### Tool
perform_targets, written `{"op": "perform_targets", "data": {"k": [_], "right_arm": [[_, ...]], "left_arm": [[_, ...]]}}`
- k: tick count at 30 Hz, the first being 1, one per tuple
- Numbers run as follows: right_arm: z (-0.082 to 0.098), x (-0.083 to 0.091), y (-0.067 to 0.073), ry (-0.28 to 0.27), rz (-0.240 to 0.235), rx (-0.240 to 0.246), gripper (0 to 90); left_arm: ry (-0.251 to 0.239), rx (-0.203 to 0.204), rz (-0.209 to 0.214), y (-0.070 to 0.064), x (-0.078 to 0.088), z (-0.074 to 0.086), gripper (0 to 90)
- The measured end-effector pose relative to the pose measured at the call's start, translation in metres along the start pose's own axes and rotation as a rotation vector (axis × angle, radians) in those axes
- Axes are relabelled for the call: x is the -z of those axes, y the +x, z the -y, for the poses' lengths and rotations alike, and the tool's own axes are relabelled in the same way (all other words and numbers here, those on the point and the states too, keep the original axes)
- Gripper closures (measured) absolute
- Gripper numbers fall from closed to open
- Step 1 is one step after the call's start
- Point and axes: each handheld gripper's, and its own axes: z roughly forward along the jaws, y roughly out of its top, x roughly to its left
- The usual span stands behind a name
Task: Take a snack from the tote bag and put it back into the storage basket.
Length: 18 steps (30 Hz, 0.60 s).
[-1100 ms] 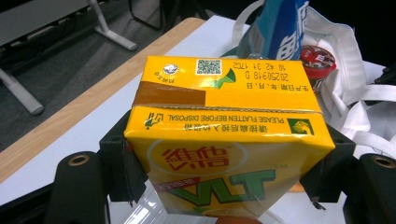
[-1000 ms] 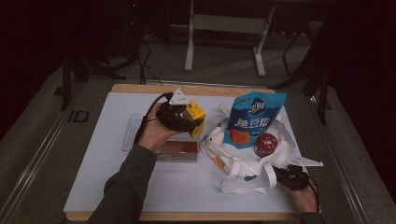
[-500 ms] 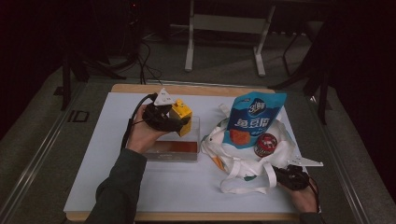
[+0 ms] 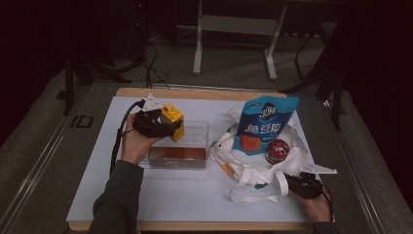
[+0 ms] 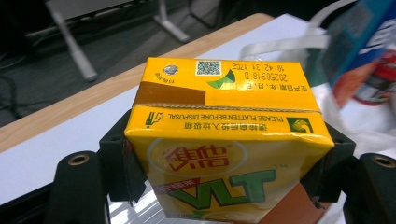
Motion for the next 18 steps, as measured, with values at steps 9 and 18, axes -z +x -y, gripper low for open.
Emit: {"op": "perform_targets", "data": {"k": [9,18], "right_arm": [[0.000,0.000,0.000,-0.001,0.002,-0.001,85.4],[0.000,0.000,0.000,-0.001,0.001,-0.002,85.4]], "left_arm": [[0.001,0.076,-0.111,0.019,0.001,0.022,28.9],[0.050,0.140,-0.194,0.035,-0.008,0.045,28.9]]}}
